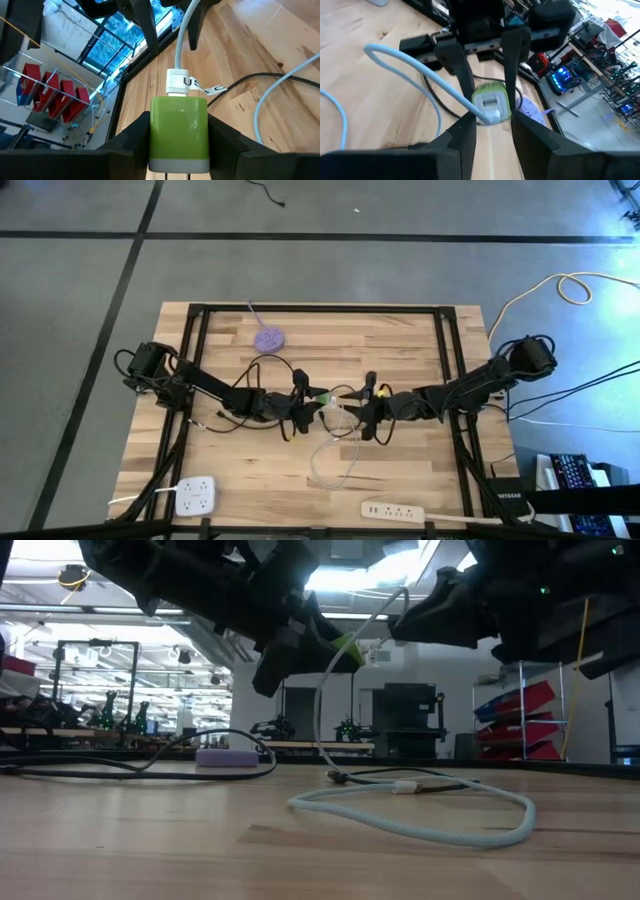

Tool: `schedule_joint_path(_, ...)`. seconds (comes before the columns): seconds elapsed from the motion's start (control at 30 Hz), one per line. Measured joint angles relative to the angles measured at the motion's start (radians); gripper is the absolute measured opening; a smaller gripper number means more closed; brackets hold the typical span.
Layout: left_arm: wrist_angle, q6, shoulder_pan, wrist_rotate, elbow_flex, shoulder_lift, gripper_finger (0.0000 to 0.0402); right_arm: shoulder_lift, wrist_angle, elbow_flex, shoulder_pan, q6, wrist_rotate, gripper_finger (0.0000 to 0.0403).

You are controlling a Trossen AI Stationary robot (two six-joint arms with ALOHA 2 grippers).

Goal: Insert USB
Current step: Insert the white usb cable into the green charger adapter

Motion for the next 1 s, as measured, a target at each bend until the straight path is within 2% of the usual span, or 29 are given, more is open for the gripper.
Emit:
schedule_joint_path(0.23,-0.006,0.000,0.000,-0.012,0.000,0.000,0.0123,0.056,-0.049,0.049,-0.005,-0.001,0.028,0.0104)
schedule_joint_path(0.63,-0.009,0.000,0.000,-0.012,0.000,0.000,0.0123,0.057,-0.036,0.055,-0.004,-0.048,0.079,0.0104)
schedule_joint_path(0.83,-0.009,0.002,0.000,-0.015,0.000,0.000,0.0123,0.057,-0.054,0.055,-0.004,-0.048,0.069,0.0103)
schedule_joint_path(1.0,-0.020,-0.008,0.011,-0.018,0.000,0.000,0.0123,0.056,-0.060,0.055,-0.003,-0.050,0.082,0.0079)
